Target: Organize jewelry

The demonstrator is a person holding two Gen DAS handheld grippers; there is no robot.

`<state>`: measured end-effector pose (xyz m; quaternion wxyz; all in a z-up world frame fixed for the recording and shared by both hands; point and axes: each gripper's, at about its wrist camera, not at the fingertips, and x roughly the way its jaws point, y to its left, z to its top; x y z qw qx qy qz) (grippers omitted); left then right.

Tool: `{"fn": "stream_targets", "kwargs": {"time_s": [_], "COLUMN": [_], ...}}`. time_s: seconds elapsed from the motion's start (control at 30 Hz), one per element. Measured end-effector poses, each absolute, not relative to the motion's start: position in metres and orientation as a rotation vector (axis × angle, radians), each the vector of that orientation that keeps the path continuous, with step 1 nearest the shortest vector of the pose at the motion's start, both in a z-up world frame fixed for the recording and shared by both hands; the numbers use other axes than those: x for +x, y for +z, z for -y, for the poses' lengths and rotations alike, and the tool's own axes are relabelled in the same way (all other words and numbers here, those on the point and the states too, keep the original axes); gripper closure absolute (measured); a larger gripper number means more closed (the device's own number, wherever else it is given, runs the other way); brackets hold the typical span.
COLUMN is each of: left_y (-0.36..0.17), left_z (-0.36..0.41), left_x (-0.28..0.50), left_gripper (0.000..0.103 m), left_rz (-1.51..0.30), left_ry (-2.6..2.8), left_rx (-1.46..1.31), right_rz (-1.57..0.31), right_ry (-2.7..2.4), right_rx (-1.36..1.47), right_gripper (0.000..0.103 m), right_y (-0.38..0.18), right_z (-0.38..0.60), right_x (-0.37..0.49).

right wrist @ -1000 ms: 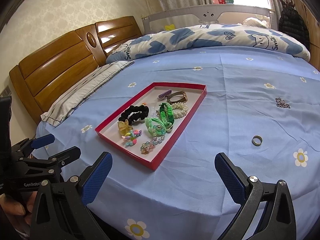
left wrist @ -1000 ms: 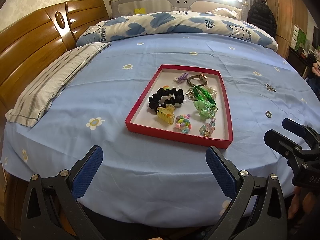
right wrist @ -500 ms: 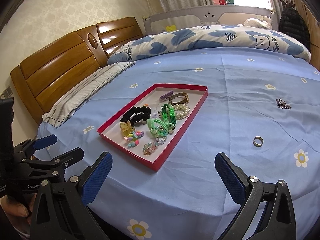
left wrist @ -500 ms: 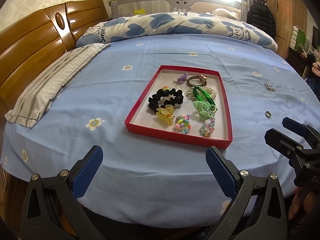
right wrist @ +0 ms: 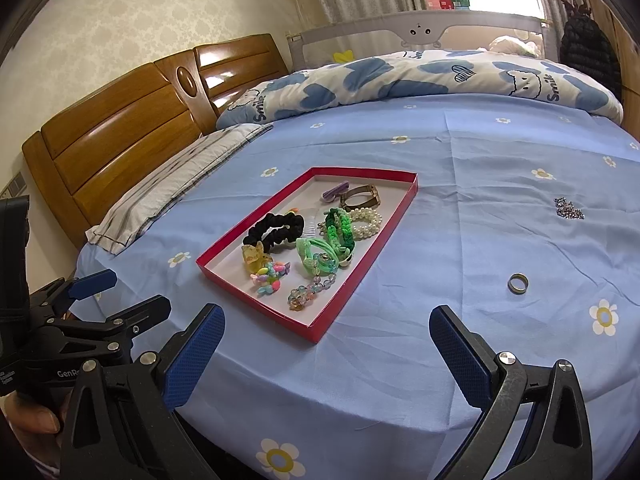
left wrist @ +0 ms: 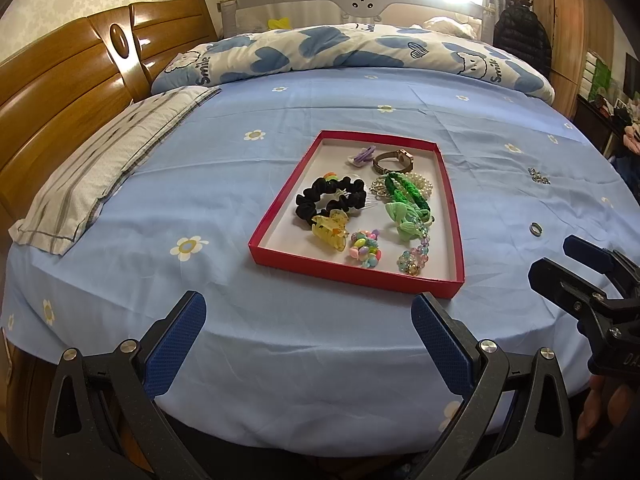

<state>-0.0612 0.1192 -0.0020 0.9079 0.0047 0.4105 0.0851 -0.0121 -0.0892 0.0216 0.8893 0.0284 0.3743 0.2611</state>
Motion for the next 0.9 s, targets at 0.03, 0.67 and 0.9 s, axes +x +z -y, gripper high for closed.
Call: {"fn": "stream_targets", "kwargs": {"time_s": [0.03, 0.67, 0.9], "left_y": [-0.0020, -0.0037, -0.0053], "left_z": [-0.1191, -0.1153, -0.1157], "left_x": [-0.0613, -0.0575, -0.0554], "left_gripper": [0.000, 0.000, 0.000], "left_rz": [-0.847, -0.852, -0.859], "left_ry": [0.175, 0.164, 0.162], "left_rx": [0.010, 0.012, 0.012], "right_rz": [-0.778, -0.781, -0.782], "right_ry": [0.543, 0.544, 0.544], "right_rx": [0.058, 0.062, 0.065], "right_gripper": [0.000, 0.000, 0.000], "right_y": [0.0217, 0.0200, 0.0197], "right_z": [0.0889, 0.0898, 0.0902], "right_x": [-0.0122, -0.0114, -0.0107]}}
